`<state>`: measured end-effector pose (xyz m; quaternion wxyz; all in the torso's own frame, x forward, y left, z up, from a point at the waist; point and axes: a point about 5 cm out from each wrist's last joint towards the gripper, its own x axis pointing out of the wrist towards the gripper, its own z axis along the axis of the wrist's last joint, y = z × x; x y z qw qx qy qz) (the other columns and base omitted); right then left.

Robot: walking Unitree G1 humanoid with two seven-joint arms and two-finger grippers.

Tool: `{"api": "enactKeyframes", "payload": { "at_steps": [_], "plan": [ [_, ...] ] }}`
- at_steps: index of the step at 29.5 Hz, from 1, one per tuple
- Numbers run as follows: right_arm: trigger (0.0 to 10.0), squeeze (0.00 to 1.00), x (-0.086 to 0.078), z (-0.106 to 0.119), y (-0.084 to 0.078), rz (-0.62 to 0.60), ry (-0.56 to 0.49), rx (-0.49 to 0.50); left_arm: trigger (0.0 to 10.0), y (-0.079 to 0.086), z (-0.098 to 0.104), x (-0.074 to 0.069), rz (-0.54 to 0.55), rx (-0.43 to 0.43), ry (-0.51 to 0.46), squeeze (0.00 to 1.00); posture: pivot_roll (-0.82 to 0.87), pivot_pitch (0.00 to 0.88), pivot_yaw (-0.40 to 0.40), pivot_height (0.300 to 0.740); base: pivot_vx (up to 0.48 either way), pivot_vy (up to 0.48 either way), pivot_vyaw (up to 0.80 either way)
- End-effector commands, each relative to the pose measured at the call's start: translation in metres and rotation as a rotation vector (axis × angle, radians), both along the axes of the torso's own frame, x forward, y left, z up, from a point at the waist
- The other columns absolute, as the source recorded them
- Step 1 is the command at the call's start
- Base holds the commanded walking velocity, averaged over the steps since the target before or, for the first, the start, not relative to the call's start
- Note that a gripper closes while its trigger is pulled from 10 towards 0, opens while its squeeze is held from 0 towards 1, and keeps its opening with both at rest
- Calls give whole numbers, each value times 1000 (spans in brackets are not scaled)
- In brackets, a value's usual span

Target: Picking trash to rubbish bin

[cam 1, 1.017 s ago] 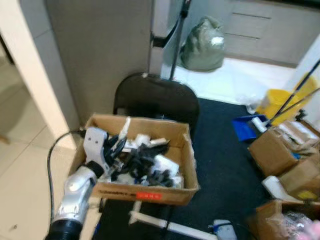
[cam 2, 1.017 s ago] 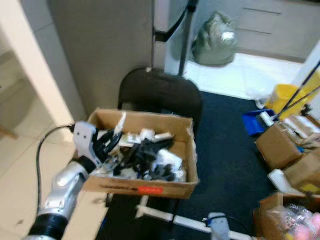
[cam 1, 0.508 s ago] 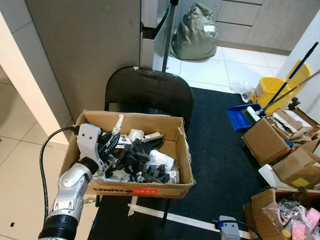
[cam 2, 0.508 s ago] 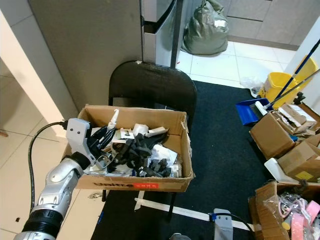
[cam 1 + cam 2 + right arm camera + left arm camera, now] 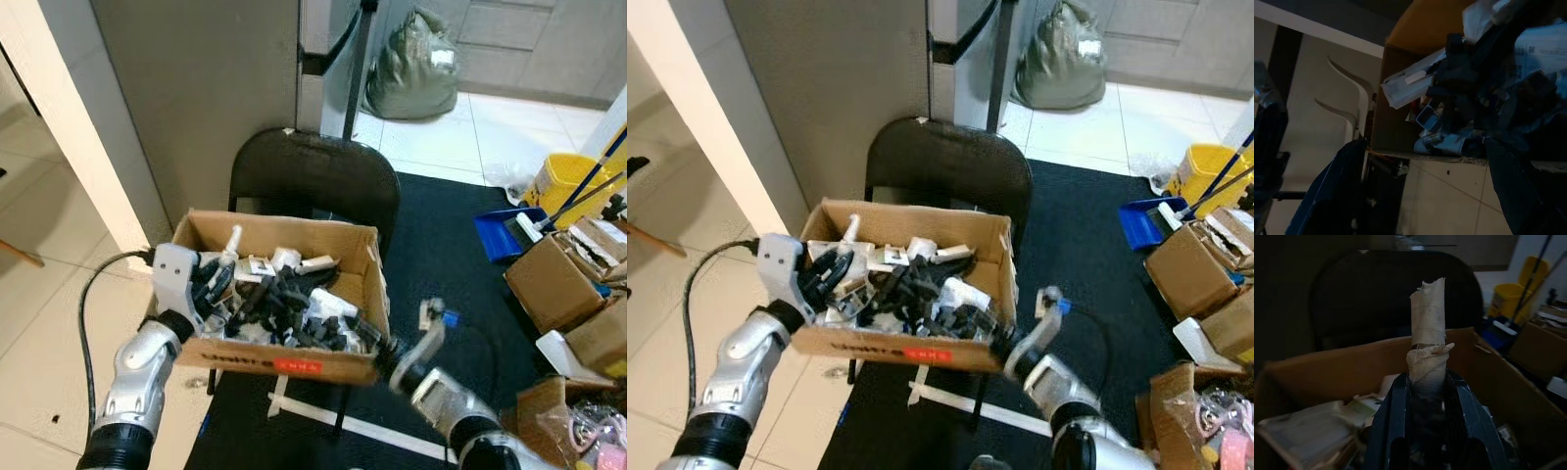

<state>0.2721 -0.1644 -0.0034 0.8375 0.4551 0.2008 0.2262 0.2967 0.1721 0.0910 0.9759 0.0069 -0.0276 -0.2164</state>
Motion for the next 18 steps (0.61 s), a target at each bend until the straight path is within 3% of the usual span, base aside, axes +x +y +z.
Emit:
{"api": "enactKeyframes", "payload": {
  "at_steps": [1,6,18],
  "plan": [
    [10000,0,-1,2,1,54,-22,26,10000,-2,2,0,-4,-10,-4,0,119,63,0,740,0,0,0],
    [10000,0,-4,9,4,199,-101,77,10000,-2,3,1,-3,-13,-7,0,115,60,-1,740,0,0,0],
    [10000,0,1,15,4,205,-144,77,10000,-2,3,3,1,-36,2,0,110,59,-4,740,0,0,0]
  ]
}}
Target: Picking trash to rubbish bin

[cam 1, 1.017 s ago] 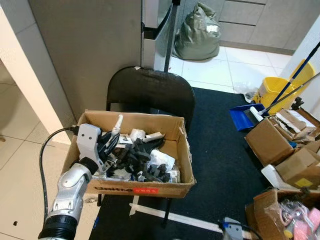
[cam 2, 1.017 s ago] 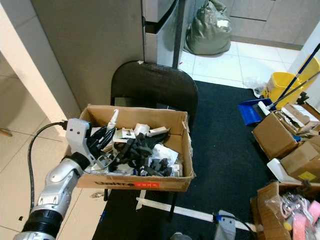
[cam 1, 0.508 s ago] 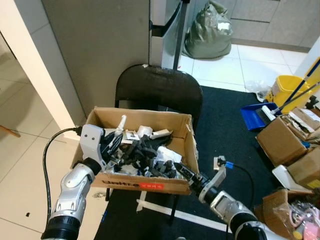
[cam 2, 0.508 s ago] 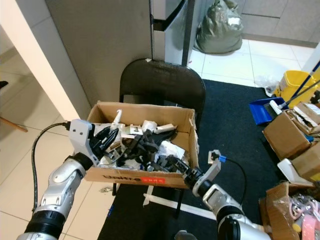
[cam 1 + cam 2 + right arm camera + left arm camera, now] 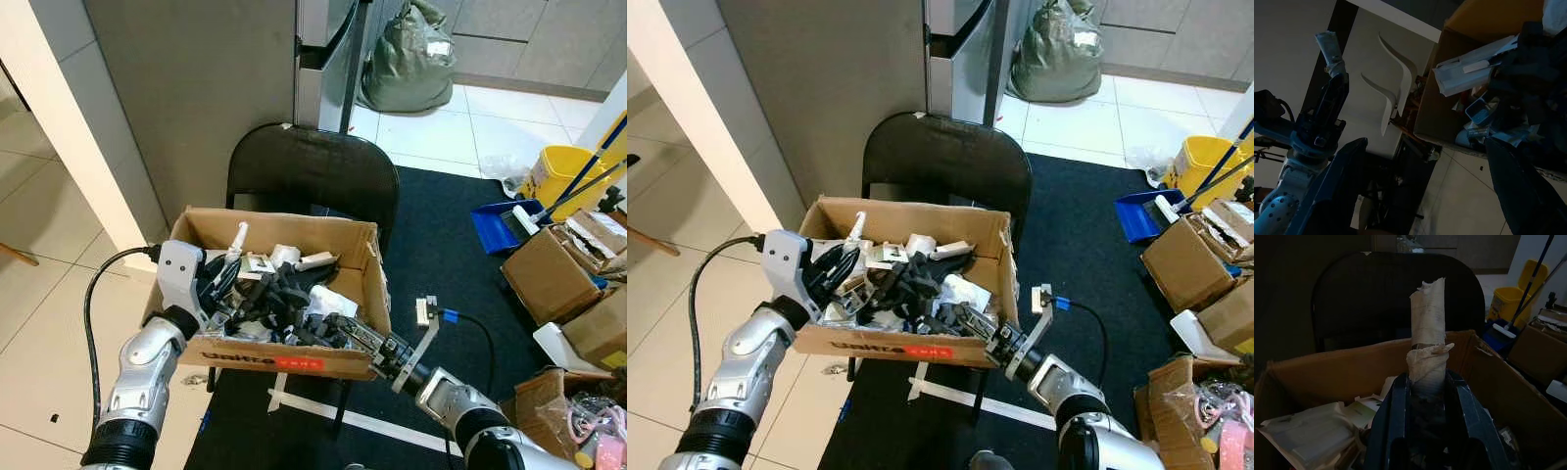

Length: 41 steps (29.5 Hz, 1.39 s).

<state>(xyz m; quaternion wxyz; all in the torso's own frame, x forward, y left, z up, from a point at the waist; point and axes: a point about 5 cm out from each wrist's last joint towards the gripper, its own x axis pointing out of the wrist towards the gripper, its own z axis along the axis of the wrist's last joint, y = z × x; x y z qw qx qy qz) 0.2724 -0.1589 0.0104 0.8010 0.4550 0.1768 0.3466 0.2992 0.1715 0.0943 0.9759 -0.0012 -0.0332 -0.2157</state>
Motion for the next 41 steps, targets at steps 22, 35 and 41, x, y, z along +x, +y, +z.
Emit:
{"api": "enactKeyframes", "payload": {
  "at_steps": [22,35,41],
  "plan": [
    [10000,0,6,5,-8,-41,-13,-1,10000,7,-1,7,62,-52,27,1000,96,44,-16,740,0,0,0],
    [10000,0,-32,-18,15,401,40,-102,10000,-26,-48,-52,-518,-31,339,0,91,28,-10,740,0,0,0],
    [10000,0,-68,-54,12,496,226,-380,10000,6,-124,-121,-606,194,797,0,114,33,-6,740,0,0,0]
  ]
}}
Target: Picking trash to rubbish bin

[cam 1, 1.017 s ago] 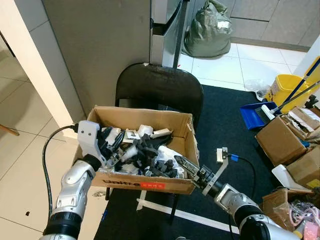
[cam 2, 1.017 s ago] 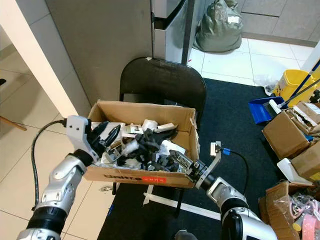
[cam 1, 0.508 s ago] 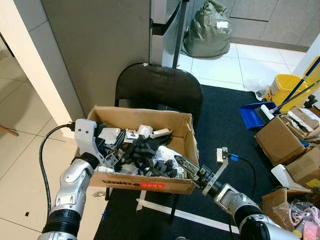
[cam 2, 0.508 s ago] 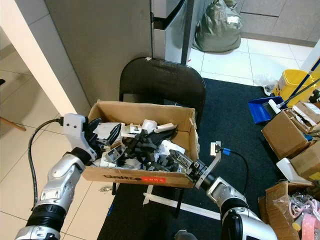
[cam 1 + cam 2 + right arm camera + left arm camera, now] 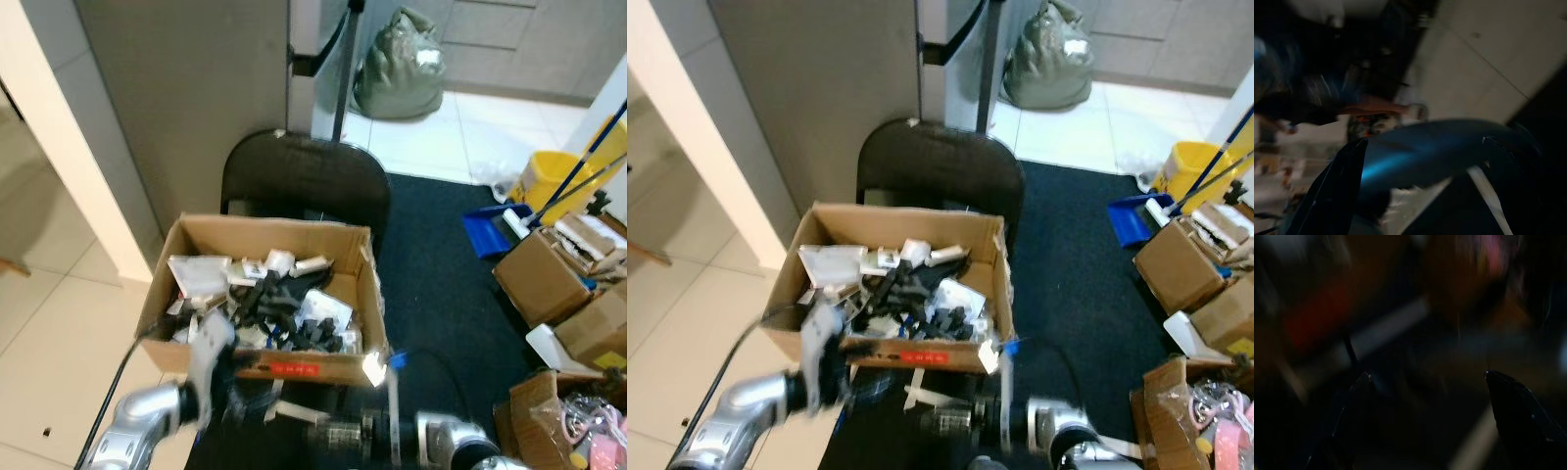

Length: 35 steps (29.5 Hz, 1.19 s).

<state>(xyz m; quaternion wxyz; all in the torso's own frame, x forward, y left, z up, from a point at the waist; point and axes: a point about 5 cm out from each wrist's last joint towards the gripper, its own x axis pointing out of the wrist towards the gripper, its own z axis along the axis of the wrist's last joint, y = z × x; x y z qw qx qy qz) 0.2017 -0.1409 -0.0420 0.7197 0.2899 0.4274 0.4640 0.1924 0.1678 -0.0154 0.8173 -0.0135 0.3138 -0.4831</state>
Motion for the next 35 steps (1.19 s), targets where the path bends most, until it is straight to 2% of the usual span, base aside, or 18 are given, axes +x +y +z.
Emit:
{"api": "enactKeyframes", "payload": {
  "at_steps": [1,4,5,6,8,10,11,12,13,15,16,17,18,21,25,29,33,35],
  "plan": [
    [10000,0,3,-1,-6,-38,-8,-56,10000,9,-14,-14,-9,72,81,0,114,33,-6,740,0,0,0],
    [10000,0,0,-5,-10,-51,10,-110,10000,18,-24,-23,44,107,133,0,119,36,-4,740,0,0,0],
    [10000,0,-8,-11,-15,-12,34,-181,10000,25,-33,-33,72,164,192,0,123,37,-6,740,0,0,0],
    [10000,0,-14,-17,-21,29,40,-274,10000,32,-42,-43,92,227,241,0,123,37,-6,740,0,0,0],
    [10000,0,-24,-29,-34,67,35,-526,10000,44,-58,-62,127,343,319,0,123,37,-6,740,0,0,0],
    [10000,0,-27,-38,-52,30,-26,-827,10000,60,-74,-82,254,515,393,0,123,37,-6,740,0,0,0],
    [10000,0,-27,-38,-52,30,-26,-827,10000,60,-74,-82,254,515,393,0,123,37,-6,740,0,0,0],
    [10000,0,-27,-39,-58,11,-58,-916,10000,66,-79,-91,292,577,428,0,139,38,-14,740,0,0,0],
    [10000,0,-28,-41,-66,-71,-65,-1030,10000,75,-88,-117,388,701,512,0,144,36,-13,740,0,0,0],
    [10000,0,-28,-41,-66,-71,-65,-1030,10000,75,-88,-117,388,701,512,0,144,36,-13,740,0,0,0],
    [10000,0,-31,-43,-69,-93,-71,-1090,10000,79,-93,-133,519,766,552,0,145,35,-10,740,0,0,0],
    [10000,0,-31,-43,-69,-93,-71,-1090,10000,79,-93,-133,519,766,552,0,145,35,-10,740,0,0,0],
    [10000,0,-32,-45,-66,-109,-72,-1094,10000,79,-94,-138,652,777,562,0,146,35,-8,740,0,0,0],
    [10000,0,-34,-47,-62,-137,-75,-1096,10000,78,-97,-145,854,761,592,0,145,35,-6,740,0,0,0],
    [10000,0,-34,-48,-59,-183,-86,-1127,10000,71,-101,-163,828,862,610,0,143,36,-6,740,0,0,0],
    [10000,0,-34,-49,-57,-188,-95,-1149,10000,69,-102,-165,842,874,601,0,143,36,-6,740,0,0,0],
    [10000,0,-22,-44,-52,-529,21,-1018,10000,77,-99,-153,858,953,500,0,148,40,-8,740,0,0,0],
    [10000,0,-20,-43,-52,-575,37,-1003,10000,79,-98,-150,863,969,479,0,148,40,-8,740,0,0,0]
  ]
}}
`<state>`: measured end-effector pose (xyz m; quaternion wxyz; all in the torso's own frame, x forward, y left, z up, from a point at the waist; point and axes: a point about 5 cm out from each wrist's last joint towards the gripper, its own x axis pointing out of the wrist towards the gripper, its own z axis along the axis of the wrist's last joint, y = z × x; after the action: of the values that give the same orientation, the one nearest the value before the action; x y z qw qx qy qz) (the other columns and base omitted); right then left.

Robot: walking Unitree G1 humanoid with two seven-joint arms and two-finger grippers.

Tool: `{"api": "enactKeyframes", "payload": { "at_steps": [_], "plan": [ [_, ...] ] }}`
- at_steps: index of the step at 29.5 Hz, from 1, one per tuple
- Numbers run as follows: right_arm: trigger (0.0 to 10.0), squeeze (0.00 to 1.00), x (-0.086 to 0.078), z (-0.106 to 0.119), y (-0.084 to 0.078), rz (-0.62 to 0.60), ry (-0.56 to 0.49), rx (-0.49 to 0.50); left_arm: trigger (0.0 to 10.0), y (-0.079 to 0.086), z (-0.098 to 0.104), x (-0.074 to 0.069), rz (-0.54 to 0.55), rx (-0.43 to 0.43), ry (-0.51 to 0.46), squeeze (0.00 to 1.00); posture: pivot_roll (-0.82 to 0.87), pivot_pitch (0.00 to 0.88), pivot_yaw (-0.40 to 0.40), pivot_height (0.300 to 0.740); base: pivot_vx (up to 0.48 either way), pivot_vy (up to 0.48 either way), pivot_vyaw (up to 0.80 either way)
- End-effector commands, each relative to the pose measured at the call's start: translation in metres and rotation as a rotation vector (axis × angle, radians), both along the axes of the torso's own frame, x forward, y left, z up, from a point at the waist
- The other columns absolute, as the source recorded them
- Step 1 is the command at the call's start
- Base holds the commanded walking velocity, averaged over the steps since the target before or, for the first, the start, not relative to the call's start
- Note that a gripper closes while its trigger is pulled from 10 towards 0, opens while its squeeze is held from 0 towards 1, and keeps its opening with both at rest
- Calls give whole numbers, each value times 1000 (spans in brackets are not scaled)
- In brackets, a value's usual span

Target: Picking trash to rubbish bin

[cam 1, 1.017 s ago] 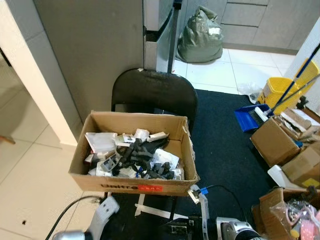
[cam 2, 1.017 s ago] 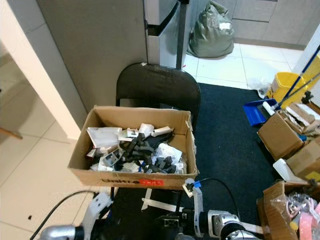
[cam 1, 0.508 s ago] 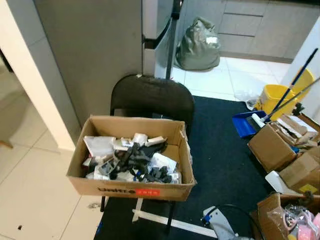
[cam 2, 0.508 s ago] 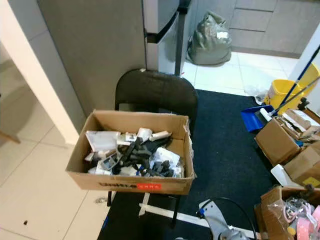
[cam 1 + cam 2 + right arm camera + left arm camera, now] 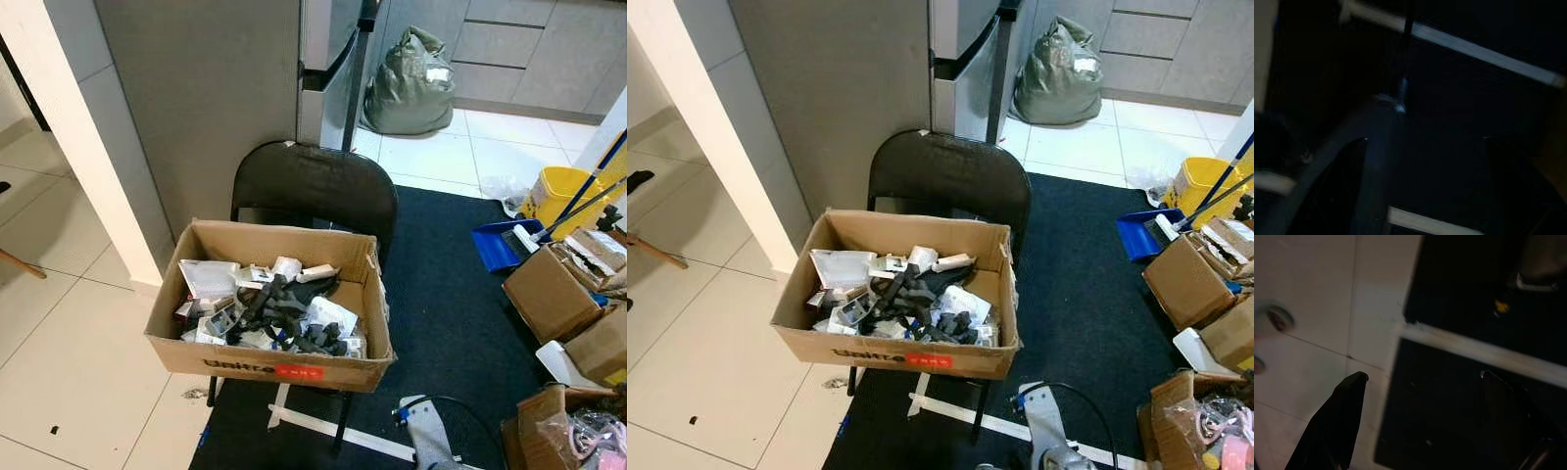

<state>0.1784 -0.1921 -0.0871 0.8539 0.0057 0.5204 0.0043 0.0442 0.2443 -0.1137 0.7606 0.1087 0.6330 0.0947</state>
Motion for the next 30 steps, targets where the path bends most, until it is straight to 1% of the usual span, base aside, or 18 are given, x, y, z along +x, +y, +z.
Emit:
{"api": "enactKeyframes", "payload": {
  "at_steps": [1,3,6,10,12,13,15,16,17,18,19,21,24,25,26,27,29,30],
  "plan": [
    [10000,0,5,3,-3,-68,-27,4,10000,6,2,2,-32,60,-5,0,146,39,-4,740,0,0,0],
    [10000,0,8,5,-8,-70,-32,-49,10000,13,5,7,-64,121,-9,0,146,38,-2,740,0,0,0],
    [10000,0,8,7,-20,-53,-21,-156,10000,25,9,11,-96,212,-4,0,142,39,-1,740,0,0,0],
    [10000,0,6,7,-28,-47,-7,-226,10000,42,16,13,-111,312,-16,0,142,40,-2,740,0,0,0],
    [10000,0,3,6,-30,-1,6,-256,10000,50,22,25,-76,346,-107,0,146,44,-2,740,0,0,0],
    [10000,0,3,6,-30,30,10,-260,10000,50,24,31,-48,331,-155,0,146,44,-2,740,0,0,0],
    [10000,0,2,4,-22,75,5,-217,10000,38,22,46,41,189,-250,0,146,44,-2,740,0,0,0],
    [10000,0,3,3,-16,116,3,-209,10000,31,21,53,59,140,-277,0,152,51,-7,740,0,0,0],
    [10000,0,3,3,-12,144,2,-207,10000,26,20,57,66,115,-290,0,152,51,-7,740,0,0,0],
    [10000,0,3,3,-12,144,2,-207,10000,26,20,57,66,115,-290,0,152,51,-7,740,0,0,0],
    [10000,0,4,2,-2,178,-2,-198,10000,17,20,65,148,82,-329,0,146,65,-20,740,0,0,0],
    [10000,0,4,1,1,188,-4,-194,10000,13,19,68,188,67,-349,0,148,73,-30,740,0,0,0],
    [10000,0,5,1,5,259,-7,-196,10000,8,21,75,126,75,-364,0,168,105,-55,740,0,0,0],
    [10000,0,5,1,5,259,-7,-196,10000,8,21,75,126,75,-364,0,168,105,-55,740,0,0,0],
    [10000,0,5,2,4,314,-3,-215,10000,6,21,79,107,72,-383,0,185,130,-65,740,0,0,0],
    [10000,0,5,2,3,351,0,-230,10000,5,22,80,98,69,-396,0,185,130,-65,740,0,0,0],
    [10000,0,4,2,-4,387,12,-262,10000,-5,21,83,60,41,-420,0,172,147,-61,740,0,0,0],
    [10000,0,6,3,-6,392,11,-273,10000,-11,20,83,53,9,-428,0,166,149,-58,740,0,0,0]
  ]
}}
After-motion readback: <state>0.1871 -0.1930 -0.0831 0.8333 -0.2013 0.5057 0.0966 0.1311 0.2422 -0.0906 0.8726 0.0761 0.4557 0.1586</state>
